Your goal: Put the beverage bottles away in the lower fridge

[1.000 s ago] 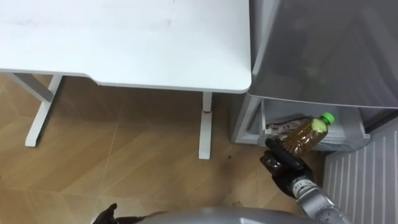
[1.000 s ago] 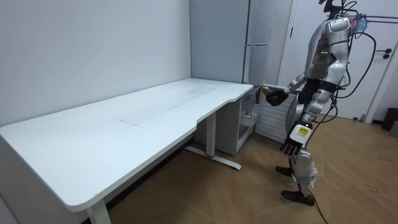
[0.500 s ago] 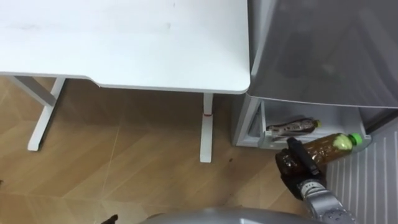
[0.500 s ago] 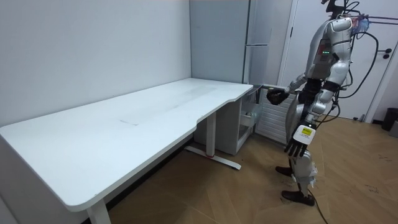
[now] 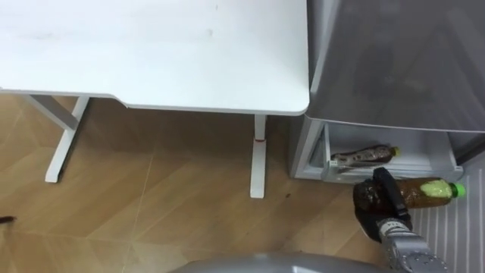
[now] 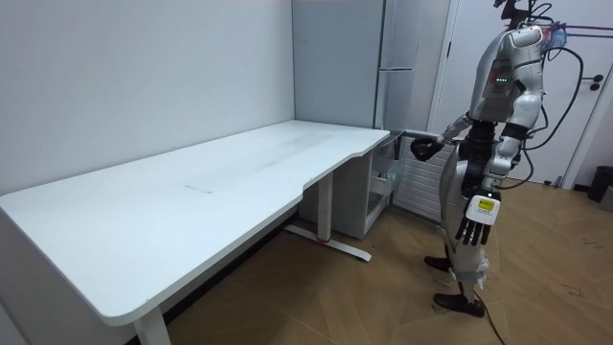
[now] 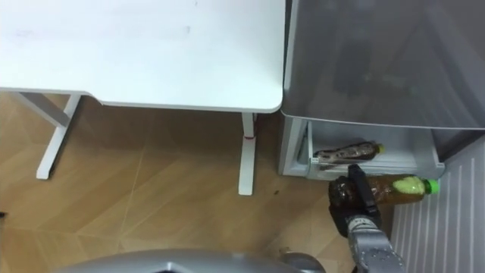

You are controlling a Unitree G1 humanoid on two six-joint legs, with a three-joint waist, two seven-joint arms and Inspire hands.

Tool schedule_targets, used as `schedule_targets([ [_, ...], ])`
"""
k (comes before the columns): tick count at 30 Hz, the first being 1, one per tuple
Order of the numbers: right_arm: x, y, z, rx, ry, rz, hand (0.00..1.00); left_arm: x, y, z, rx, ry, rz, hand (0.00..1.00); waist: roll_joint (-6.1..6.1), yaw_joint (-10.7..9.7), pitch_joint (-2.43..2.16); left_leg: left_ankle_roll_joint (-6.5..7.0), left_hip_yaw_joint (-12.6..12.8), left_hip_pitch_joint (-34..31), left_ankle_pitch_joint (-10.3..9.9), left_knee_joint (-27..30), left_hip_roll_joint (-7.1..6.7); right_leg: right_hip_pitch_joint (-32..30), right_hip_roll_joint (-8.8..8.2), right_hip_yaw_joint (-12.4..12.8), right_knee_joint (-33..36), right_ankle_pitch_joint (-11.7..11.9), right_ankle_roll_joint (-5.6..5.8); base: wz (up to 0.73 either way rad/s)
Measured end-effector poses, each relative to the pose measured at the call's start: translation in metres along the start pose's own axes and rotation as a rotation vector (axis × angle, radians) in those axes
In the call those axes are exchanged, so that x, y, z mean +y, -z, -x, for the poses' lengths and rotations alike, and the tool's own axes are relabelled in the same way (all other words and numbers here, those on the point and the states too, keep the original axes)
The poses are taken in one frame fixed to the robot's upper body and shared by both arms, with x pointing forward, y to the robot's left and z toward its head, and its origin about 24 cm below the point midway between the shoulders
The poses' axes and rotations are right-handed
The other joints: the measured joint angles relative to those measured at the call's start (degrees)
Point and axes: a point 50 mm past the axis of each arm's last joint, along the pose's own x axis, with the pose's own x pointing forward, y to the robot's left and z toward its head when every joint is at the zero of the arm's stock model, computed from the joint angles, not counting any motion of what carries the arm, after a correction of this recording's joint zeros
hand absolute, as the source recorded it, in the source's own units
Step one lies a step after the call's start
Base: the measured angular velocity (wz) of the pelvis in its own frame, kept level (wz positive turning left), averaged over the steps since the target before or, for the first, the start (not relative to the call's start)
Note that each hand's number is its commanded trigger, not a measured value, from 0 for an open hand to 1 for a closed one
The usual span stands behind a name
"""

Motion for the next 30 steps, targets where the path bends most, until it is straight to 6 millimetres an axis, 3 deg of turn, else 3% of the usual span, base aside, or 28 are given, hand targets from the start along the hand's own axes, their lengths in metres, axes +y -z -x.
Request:
schedule_targets([
  [10,0.041,-0.015,-0.019,-0.049,-0.035,-0.082,1.0,0.0,-0.015,-0.001,-0.033,0.03,-0.04,0.0,0.81,-1.0,0.1,-0.01,-0.1,-6.0,0.0,2.2,-0.06,-5.9,-0.36,-0.1,2.4,0.4,-0.45,0.0],
  [12,0.063,-0.017,-0.023,-0.053,-0.074,-0.11,1.0,0.0,-0.031,-0.003,-0.066,0.033,-0.048,0.0,0.75,-1.1,0.49,0.05,-0.2,-8.2,0.7,2.2,-0.49,-8.5,-0.89,-0.1,3.7,0.4,-0.53,0.02],
  [17,0.101,-0.019,-0.029,-0.057,-0.12,-0.164,1.0,0.003,-0.05,-0.005,-0.103,0.027,-0.058,0.0,0.52,-1.0,0.67,0.04,-0.2,-12.0,1.2,2.9,-0.47,-11.9,-1.04,-0.6,3.7,1.2,-1.02,0.0],
  [20,0.12,-0.023,-0.03,-0.062,-0.139,-0.196,1.0,0.008,-0.06,-0.005,-0.12,0.015,-0.066,0.0,0.58,-0.5,0.62,0.15,-0.3,-15.9,1.4,4.2,-0.48,-15.3,-1.23,-0.8,3.9,1.9,-1.14,0.01],
  [24,0.128,-0.029,-0.03,-0.071,-0.136,-0.194,1.0,0.01,-0.078,-0.007,-0.126,0.019,-0.085,0.0,-0.05,1.8,1.0,0.21,-0.3,-19.6,1.5,5.0,-0.55,-19.4,-1.49,-0.9,4.9,2.6,-1.43,-0.01],
  [30,0.146,-0.031,-0.029,-0.063,-0.153,-0.202,1.0,0.009,-0.094,-0.007,-0.156,0.024,-0.095,0.0,-0.45,2.4,1.34,0.45,-0.5,-22.9,2.5,4.9,-1.0,-22.6,-2.28,-1.6,5.4,3.0,-1.5,0.06],
])
